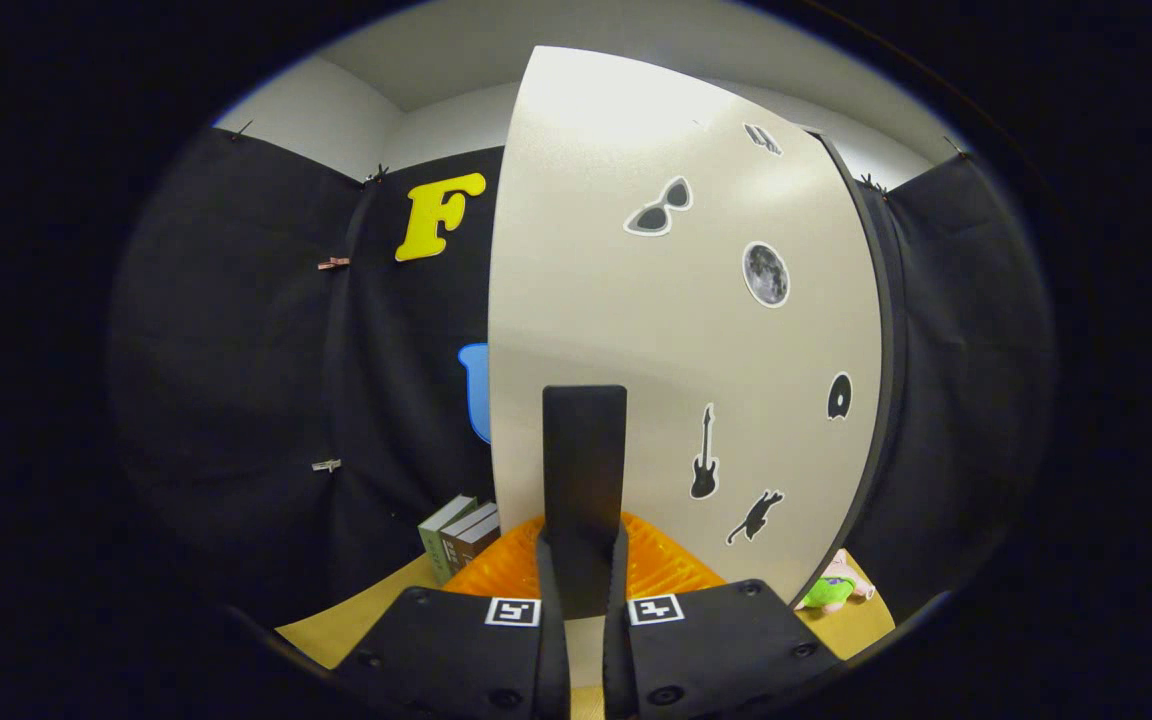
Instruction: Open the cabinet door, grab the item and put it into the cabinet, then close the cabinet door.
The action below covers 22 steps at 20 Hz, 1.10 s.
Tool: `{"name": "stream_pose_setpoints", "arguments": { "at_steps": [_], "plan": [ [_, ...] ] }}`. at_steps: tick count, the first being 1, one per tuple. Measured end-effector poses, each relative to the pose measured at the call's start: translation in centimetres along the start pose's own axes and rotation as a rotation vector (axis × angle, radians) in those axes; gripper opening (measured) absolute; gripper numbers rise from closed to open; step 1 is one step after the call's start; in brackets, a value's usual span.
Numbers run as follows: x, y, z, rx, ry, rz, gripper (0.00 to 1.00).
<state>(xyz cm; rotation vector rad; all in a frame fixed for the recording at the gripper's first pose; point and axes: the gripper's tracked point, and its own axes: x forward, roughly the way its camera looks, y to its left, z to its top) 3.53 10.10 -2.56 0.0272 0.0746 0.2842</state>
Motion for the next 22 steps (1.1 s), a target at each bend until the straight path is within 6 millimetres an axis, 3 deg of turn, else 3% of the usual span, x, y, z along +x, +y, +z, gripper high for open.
{"name": "stream_pose_setpoints", "arguments": {
  "at_steps": [5,14,22],
  "plan": [
    [-2.9,-1.6,0.1,0.005,0.003,0.009,0.17],
    [-9.2,-7.0,0.5,0.006,-0.032,-0.108,0.16],
    [-10.9,-11.6,0.7,-0.030,-0.060,-0.259,0.15]
  ]
}}
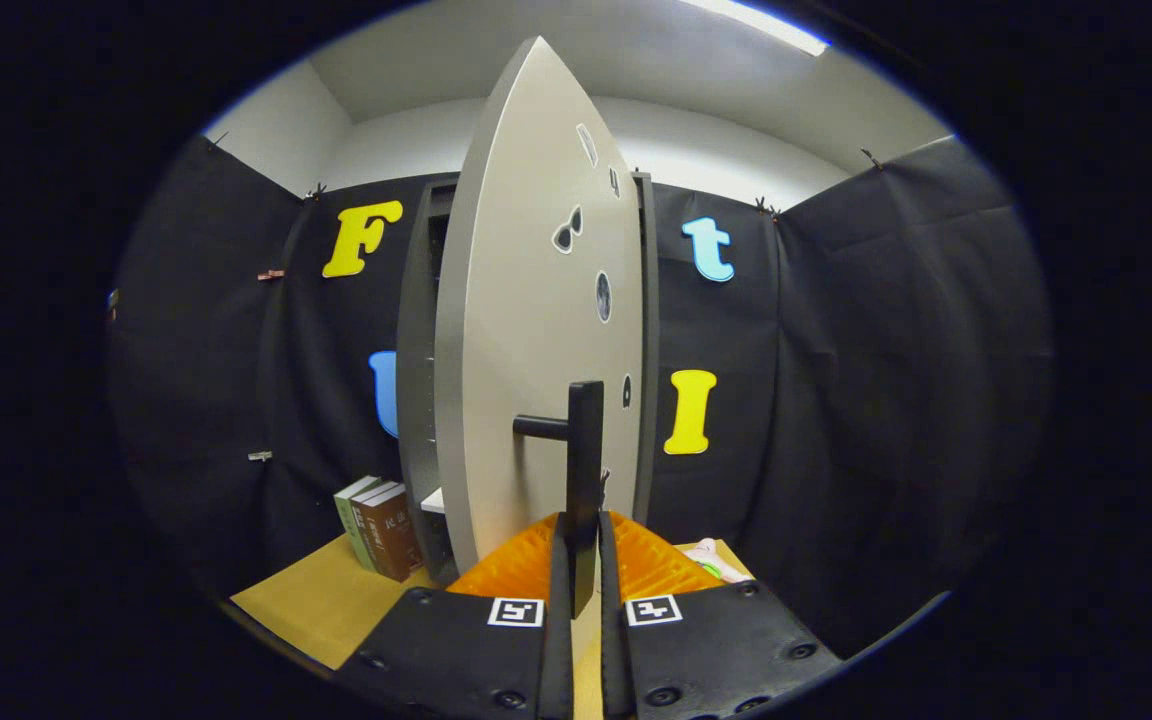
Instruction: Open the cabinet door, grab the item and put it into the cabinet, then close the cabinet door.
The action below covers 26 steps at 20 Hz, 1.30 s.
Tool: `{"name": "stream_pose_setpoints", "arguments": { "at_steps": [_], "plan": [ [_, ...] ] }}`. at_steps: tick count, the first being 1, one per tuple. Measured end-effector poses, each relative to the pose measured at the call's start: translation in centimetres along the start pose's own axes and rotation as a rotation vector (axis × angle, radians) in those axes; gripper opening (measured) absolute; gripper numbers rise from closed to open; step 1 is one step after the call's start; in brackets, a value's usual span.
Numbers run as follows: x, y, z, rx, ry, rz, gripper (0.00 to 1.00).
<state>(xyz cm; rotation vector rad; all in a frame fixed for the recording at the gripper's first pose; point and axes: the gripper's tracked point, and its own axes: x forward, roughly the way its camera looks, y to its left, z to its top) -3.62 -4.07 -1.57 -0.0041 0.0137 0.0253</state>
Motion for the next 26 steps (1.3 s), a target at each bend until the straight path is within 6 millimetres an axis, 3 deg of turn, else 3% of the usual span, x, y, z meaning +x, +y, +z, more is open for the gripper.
{"name": "stream_pose_setpoints", "arguments": {
  "at_steps": [6,12,16,17,18,19,22,23,25,26],
  "plan": [
    [-1.1,-4.2,-0.1,0.000,-0.009,-0.107,0.15],
    [-2.8,-9.5,0.2,-0.019,-0.037,-0.246,0.09],
    [-3.6,-9.9,0.6,-0.049,-0.064,-0.251,0.11],
    [-3.6,-9.9,0.9,-0.072,-0.074,-0.257,0.15],
    [-4.0,-10.0,1.2,-0.096,-0.085,-0.266,0.25],
    [-4.0,-10.0,1.4,-0.110,-0.096,-0.276,0.25],
    [-5.4,-9.7,3.4,-0.088,-0.158,-0.303,0.42],
    [-5.8,-9.7,4.1,-0.078,-0.185,-0.309,0.44],
    [-7.1,-9.6,5.5,-0.063,-0.237,-0.312,0.58],
    [-7.3,-9.0,6.0,-0.052,-0.255,-0.301,0.72]
  ]
}}
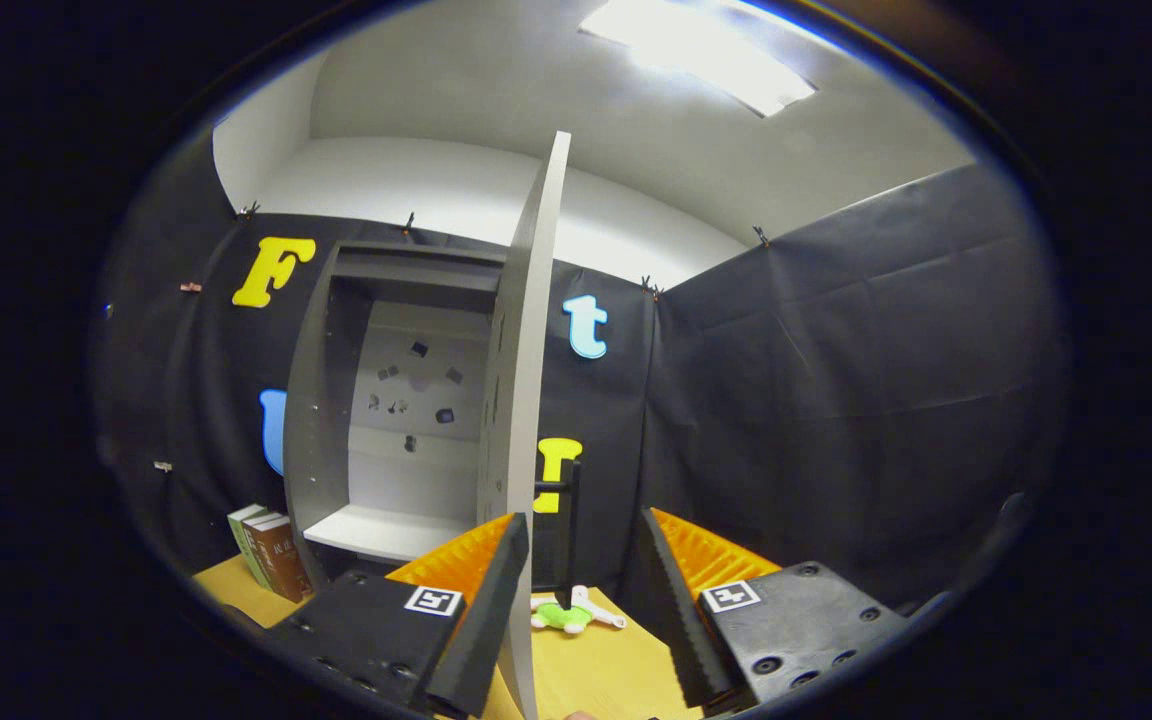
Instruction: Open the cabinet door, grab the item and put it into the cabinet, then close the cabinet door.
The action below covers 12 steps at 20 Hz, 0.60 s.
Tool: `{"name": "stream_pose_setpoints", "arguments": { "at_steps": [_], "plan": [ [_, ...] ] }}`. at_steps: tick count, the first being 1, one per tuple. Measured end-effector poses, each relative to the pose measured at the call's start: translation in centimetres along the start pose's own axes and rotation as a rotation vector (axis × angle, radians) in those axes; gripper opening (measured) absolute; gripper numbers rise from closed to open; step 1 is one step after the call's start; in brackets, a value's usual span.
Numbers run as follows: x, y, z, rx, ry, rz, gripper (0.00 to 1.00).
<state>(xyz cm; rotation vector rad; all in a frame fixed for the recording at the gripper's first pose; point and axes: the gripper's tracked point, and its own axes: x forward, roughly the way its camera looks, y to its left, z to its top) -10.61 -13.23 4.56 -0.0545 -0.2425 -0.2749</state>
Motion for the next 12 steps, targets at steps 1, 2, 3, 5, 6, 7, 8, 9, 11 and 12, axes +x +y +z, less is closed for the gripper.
{"name": "stream_pose_setpoints", "arguments": {
  "at_steps": [1,2,3,5,6,7,8,9,11,12],
  "plan": [
    [-0.5,0.6,0.3,0.014,-0.007,0.011,0.78],
    [-1.1,1.3,0.8,0.024,-0.007,0.029,0.88],
    [-1.2,2.1,0.9,0.029,-0.009,0.053,0.98],
    [-1.6,4.3,1.8,0.025,-0.025,0.113,0.96],
    [-2.0,5.6,2.0,0.028,-0.026,0.147,0.96],
    [-2.5,7.1,2.0,0.042,-0.017,0.185,0.96],
    [-3.0,9.0,1.9,0.060,0.000,0.230,0.96],
    [-3.4,10.7,1.4,0.074,0.020,0.269,0.96],
    [-3.8,13.7,-0.3,0.081,0.072,0.334,0.97],
    [-4.0,15.1,-1.1,0.090,0.097,0.363,0.97]
  ]
}}
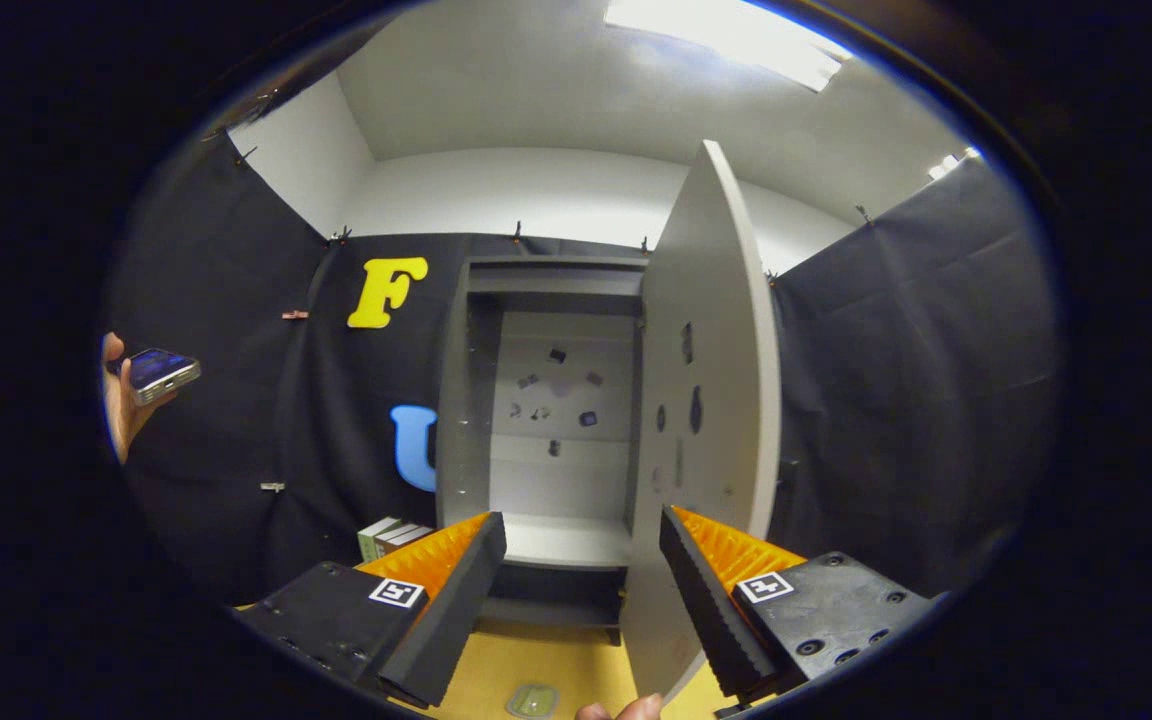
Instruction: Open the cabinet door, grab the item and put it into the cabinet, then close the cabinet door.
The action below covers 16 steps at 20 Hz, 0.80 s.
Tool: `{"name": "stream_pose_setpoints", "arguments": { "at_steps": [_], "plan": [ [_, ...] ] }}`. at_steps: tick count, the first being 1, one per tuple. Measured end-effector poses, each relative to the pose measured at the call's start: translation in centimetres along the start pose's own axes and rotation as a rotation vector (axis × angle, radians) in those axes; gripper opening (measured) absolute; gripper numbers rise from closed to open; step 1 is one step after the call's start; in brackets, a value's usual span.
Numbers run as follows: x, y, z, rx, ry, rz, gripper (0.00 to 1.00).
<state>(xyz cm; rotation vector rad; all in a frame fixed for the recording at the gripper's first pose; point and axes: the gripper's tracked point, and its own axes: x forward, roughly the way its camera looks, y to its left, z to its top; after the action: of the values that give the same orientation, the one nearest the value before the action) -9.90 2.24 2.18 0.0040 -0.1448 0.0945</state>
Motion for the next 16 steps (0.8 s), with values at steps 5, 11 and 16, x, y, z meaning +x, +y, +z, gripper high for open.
{"name": "stream_pose_setpoints", "arguments": {
  "at_steps": [5,11,16],
  "plan": [
    [3.2,5.2,-9.6,-0.006,0.245,0.098,0.97],
    [6.0,8.4,-24.2,0.045,0.524,0.118,0.98],
    [5.3,7.3,-37.1,0.061,0.769,0.054,0.98]
  ]
}}
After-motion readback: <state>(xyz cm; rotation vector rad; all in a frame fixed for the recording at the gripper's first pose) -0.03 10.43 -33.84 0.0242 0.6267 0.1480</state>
